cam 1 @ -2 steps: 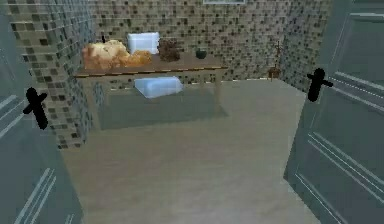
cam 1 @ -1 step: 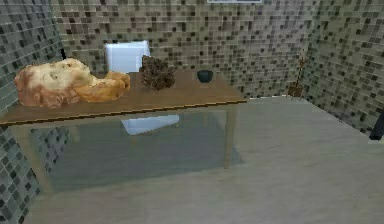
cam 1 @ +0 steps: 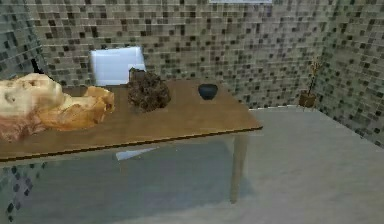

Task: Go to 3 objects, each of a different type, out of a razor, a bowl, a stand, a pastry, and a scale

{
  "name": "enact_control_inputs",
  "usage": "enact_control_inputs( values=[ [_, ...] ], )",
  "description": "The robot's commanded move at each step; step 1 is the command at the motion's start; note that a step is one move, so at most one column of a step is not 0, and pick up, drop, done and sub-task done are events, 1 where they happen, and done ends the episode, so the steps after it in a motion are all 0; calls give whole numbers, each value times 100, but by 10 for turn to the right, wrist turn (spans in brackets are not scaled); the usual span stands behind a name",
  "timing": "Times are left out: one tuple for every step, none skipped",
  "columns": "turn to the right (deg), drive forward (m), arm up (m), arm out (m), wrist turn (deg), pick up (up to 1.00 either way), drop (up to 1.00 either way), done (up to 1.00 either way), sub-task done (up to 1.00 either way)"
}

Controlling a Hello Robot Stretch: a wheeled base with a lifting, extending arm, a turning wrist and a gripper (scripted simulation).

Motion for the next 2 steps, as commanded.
enact_control_inputs(
  values=[
    [300,0,0,0,0,0,0,0,0],
    [0,60,0,0,0,0,0,0,0]
  ],
)
